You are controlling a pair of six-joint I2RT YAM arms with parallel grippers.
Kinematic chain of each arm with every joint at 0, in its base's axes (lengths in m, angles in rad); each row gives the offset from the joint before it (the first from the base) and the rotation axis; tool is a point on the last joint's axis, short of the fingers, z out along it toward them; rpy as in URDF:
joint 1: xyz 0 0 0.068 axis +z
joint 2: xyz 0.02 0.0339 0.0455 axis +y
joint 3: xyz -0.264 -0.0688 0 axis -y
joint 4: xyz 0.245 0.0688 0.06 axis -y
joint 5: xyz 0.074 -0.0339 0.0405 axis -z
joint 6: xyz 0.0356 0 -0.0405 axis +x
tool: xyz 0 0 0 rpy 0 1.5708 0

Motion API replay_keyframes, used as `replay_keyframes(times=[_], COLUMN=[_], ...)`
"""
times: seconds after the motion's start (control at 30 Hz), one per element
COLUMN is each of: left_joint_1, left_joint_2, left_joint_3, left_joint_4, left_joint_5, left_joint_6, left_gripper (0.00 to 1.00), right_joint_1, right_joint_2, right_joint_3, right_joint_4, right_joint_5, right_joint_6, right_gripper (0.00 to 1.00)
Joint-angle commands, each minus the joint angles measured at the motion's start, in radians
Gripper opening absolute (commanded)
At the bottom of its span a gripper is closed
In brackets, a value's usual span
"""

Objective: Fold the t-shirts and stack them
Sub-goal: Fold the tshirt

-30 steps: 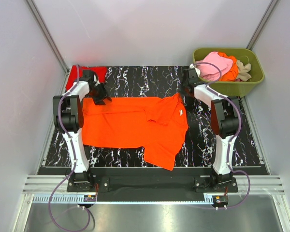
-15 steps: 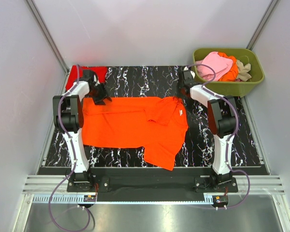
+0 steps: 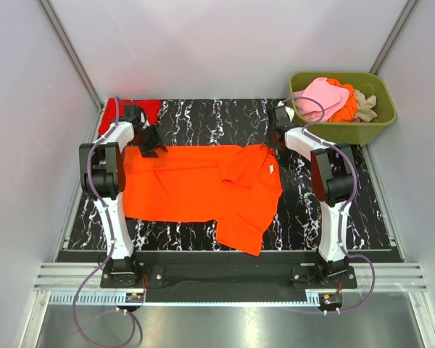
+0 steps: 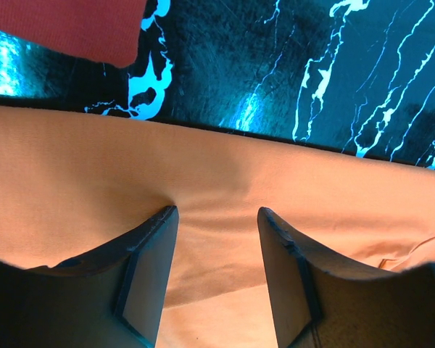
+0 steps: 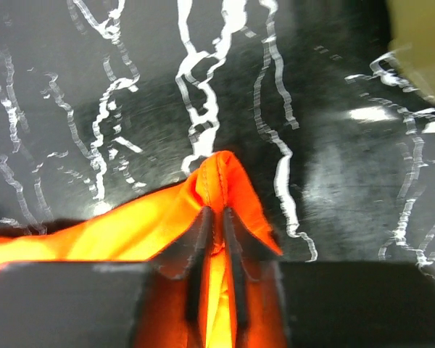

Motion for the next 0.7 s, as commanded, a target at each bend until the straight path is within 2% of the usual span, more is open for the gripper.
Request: replay_keyframes(times=[0.0, 0.07, 0.2, 0.33, 0.5, 0.6, 0.67], left_joint_1=[0.020, 0.023, 0.023, 0.023, 0.020, 0.022, 0.022], left_joint_2=[0.015, 0.017, 0.023, 0.037, 0.038, -0.031, -0.106], left_joint_3=[-0.037, -0.037, -0.032, -0.016, 0.078, 0.098, 0.087], left_joint_4=[-0.037, -0.037, -0.034, -0.034, -0.037, -0.045, -0.066], left_joint_5=[-0.099, -0.105, -0.108, -0.096, 0.009, 0.022, 0.012], left_joint_6=[0.020, 0.017, 0.009, -0.002, -0.005, -0.009, -0.011], left_gripper=[0.55, 0.55, 0.52, 0.53, 0.56, 0.58, 0.60], right_joint_1=[0.003, 0.003, 0.003, 0.003, 0.017, 0.024, 0.024], right_joint_2=[-0.004, -0.015, -0.032, -0.033, -0.036, -0.101, -0.174], right_joint_3=[0.005, -0.002, -0.031, -0.035, -0.027, -0.053, -0.073], right_joint_4=[-0.001, -0.003, -0.003, -0.001, 0.002, -0.004, -0.010], right_joint_5=[0.135, 0.169, 0.273, 0.276, 0.227, 0.203, 0.160], right_joint_6=[0.011, 0.024, 0.058, 0.092, 0.080, 0.072, 0.074], right_gripper=[0.05, 0.00, 0.00, 0.01, 0.15, 0.29, 0.33])
